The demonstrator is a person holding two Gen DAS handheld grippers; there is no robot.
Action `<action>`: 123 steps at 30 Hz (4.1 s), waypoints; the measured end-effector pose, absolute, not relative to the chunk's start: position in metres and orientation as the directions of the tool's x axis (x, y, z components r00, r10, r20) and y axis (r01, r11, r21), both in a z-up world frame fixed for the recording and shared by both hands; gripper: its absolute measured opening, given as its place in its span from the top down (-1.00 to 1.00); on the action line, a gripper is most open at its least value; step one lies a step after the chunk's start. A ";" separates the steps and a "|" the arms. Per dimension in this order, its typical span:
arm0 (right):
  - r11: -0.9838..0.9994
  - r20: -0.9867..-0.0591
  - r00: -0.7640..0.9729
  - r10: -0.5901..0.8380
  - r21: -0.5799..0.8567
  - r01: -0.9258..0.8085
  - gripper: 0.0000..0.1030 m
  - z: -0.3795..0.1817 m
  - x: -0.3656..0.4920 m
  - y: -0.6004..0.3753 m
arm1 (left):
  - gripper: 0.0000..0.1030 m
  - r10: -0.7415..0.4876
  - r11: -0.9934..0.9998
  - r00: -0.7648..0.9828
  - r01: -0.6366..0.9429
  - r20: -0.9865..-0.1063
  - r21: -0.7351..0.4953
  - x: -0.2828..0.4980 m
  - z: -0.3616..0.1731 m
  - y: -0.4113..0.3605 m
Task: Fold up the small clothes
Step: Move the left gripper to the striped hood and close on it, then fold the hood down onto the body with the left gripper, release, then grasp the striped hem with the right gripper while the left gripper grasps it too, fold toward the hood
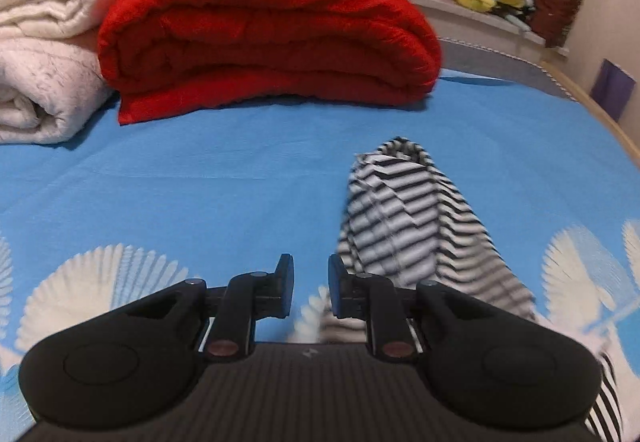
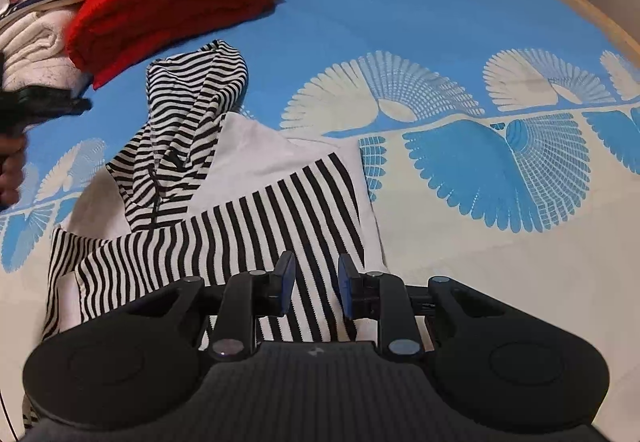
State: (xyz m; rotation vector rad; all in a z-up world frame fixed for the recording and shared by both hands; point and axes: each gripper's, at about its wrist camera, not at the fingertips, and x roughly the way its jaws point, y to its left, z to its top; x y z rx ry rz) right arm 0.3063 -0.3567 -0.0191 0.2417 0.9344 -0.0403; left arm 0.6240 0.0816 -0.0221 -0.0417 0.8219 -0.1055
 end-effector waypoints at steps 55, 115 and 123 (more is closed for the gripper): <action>0.926 -0.776 0.607 0.170 0.336 0.170 0.41 -0.011 0.319 -0.342 | 0.17 -0.363 0.930 0.541 0.257 -0.759 -0.262 0.314 -0.012 0.098; 0.838 -0.911 0.396 0.113 0.302 0.454 0.45 -0.076 0.324 -0.340 | 0.32 -0.206 0.950 0.451 -0.120 -0.869 -0.287 0.338 -0.064 0.116; 0.915 -0.787 0.612 0.077 0.300 0.271 0.23 -0.024 0.310 -0.325 | 0.34 -0.275 0.958 0.555 0.090 -0.785 -0.272 0.327 -0.037 0.078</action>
